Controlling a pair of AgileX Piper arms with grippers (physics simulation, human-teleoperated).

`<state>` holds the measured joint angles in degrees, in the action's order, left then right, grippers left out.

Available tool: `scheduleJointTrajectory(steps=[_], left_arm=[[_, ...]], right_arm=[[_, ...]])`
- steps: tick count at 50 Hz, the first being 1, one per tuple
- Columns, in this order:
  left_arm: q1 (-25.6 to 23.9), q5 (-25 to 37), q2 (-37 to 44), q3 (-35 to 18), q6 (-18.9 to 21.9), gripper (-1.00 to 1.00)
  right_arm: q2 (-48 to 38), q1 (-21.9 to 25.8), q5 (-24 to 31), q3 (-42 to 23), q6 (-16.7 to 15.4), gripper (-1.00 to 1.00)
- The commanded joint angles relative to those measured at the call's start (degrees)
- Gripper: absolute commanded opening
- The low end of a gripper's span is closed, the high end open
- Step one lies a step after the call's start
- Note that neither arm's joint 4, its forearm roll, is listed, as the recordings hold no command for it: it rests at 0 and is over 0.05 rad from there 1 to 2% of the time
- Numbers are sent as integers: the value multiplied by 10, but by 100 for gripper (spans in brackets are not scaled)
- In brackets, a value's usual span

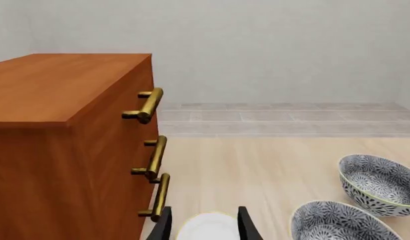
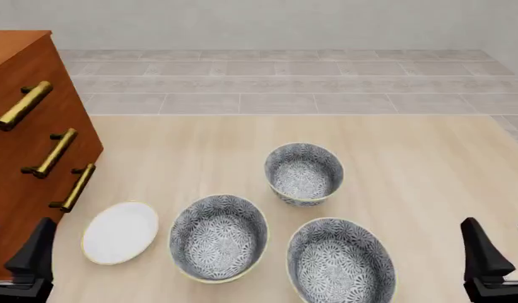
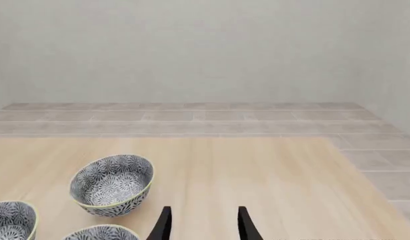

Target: Stack the bowl at the front on the bowl in the middle.

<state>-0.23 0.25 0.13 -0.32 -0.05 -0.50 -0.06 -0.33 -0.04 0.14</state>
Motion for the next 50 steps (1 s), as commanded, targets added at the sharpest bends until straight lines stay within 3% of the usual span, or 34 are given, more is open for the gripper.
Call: scheduleJointTrajectory(steps=[1, 17, 19, 21, 27, 36, 38, 50], left_arm=[[2, -3, 3, 0, 1, 100], [2, -5, 4, 1, 1, 100], [2, -5, 4, 1, 1, 100], [2, -5, 4, 1, 2, 100], [2, -4, 1, 1, 5, 100], [2, -2, 1, 0, 2, 100], [2, -2, 1, 0, 3, 100], [2, -2, 0, 0, 4, 100]], right_arm=[[-19, -2, -13, -1, 6, 100], [-81, 4, -61, -8, 2, 100], [-108, 7, -74, -16, -5, 100], [-157, 10, -89, -36, 13, 100], [-252, 26, -103, -97, 17, 100], [-381, 56, -98, -185, -31, 100], [-408, 58, -91, -206, -23, 100], [-513, 86, -60, -293, -63, 100]])
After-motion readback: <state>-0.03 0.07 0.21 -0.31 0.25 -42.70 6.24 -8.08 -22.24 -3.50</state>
